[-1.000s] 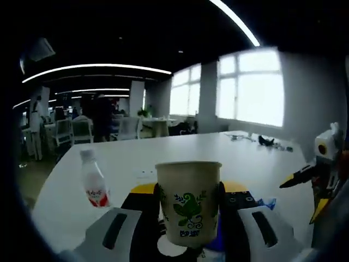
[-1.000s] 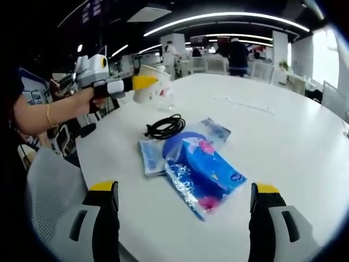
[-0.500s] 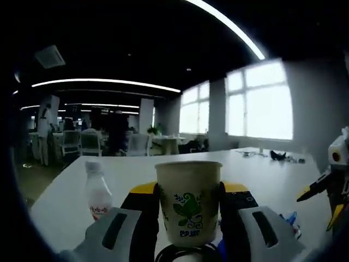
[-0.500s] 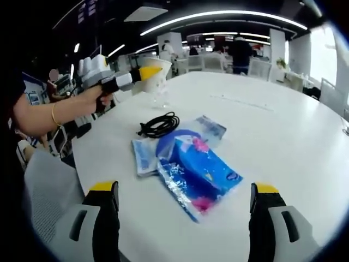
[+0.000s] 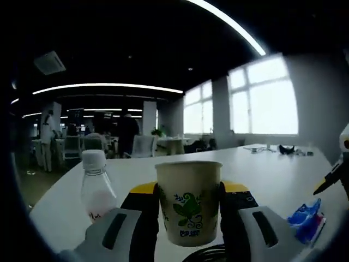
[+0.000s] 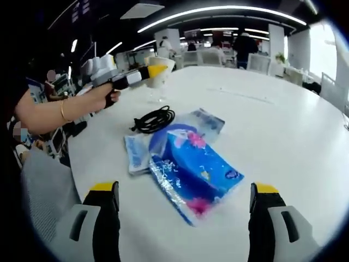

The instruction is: Arrange the tabletop items into an orderly group along one side of the table until the central work area is clear of visible clutter.

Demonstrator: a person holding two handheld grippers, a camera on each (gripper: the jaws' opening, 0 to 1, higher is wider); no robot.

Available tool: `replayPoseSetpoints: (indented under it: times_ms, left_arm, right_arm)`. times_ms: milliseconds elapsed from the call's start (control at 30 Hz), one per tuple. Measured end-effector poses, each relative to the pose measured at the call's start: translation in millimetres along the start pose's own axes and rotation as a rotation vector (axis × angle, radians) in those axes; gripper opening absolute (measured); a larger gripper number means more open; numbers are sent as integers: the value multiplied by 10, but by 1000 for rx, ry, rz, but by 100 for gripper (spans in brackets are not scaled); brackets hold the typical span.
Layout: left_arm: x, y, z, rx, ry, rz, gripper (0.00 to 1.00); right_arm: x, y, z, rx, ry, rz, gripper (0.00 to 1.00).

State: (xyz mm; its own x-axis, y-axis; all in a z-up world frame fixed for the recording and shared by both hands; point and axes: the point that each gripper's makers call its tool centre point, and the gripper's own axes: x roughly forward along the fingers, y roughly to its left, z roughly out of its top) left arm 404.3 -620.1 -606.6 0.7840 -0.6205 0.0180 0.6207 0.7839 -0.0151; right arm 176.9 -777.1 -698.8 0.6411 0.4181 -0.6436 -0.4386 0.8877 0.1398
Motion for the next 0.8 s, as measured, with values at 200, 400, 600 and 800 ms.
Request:
replayPoseSetpoints:
  times_ms: [200, 400, 600, 800]
  left_arm:
    - [123, 62, -133, 6, 4, 13, 41]
    - [215, 102, -301, 12, 10, 47, 41]
    - [285, 164, -428, 25, 33, 62, 41]
    - [364, 188, -494, 57, 50, 59, 41]
  right_arm:
    - [46, -40, 25, 18, -7, -1, 99]
    - [61, -67, 12, 15, -4, -6, 98]
    - [78, -93, -31, 31, 3, -10, 98]
    - [100, -99, -79, 39, 14, -10, 98]
